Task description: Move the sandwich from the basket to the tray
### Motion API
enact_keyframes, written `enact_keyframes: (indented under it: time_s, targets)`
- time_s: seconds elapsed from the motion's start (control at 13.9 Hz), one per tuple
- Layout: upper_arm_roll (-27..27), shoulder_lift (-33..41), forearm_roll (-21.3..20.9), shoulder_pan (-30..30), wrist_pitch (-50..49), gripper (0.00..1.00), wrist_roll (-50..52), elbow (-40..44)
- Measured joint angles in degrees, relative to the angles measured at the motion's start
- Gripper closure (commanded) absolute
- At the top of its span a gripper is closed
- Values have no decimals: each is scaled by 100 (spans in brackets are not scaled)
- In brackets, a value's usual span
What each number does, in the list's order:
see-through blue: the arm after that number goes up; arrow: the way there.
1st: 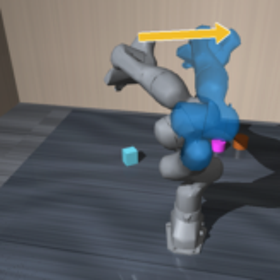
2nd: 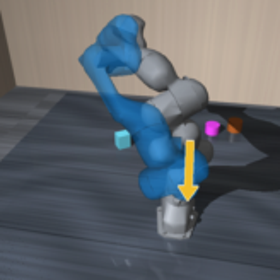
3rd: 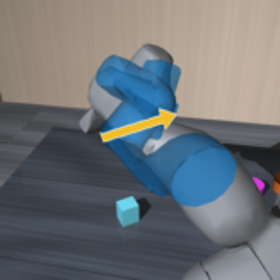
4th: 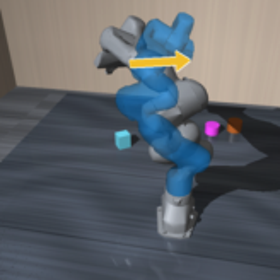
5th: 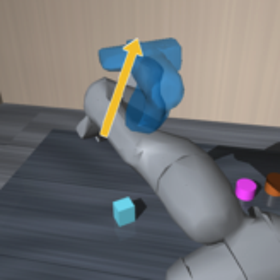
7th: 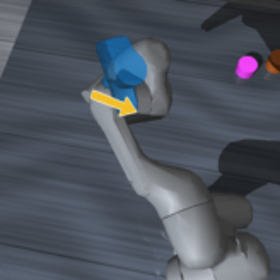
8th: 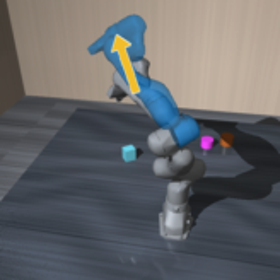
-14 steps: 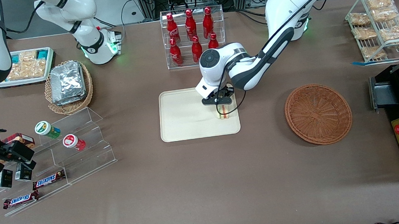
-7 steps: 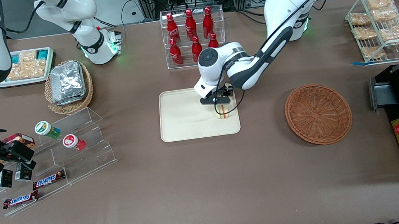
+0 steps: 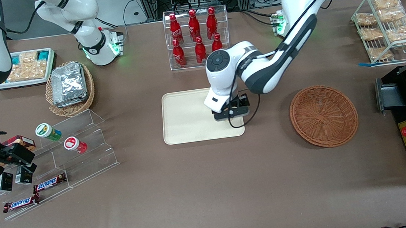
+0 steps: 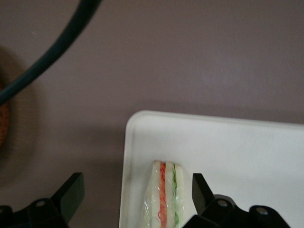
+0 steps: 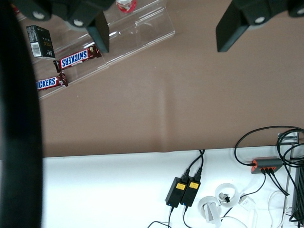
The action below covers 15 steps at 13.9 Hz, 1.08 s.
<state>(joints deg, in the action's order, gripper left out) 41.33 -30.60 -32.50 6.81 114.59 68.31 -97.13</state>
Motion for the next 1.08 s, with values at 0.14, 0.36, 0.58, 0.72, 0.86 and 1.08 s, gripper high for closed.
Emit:
enact_keyframes:
  time_s: [0.14, 0.36, 0.58, 0.72, 0.86, 1.08]
  targets:
    - [-4, 21, 5, -120, -510, 0, 196, 409]
    - [-13, 66, 9, -503, -1009, 0, 270, 742]
    - [-15, 201, 114, -962, -1080, 0, 268, 779]
    - [-13, 283, 153, -1164, -1198, 0, 173, 780]
    - [-30, 432, 415, -1347, -1294, 0, -219, 784]
    - [-571, 915, 1035, -1388, -1567, 0, -1249, 789]
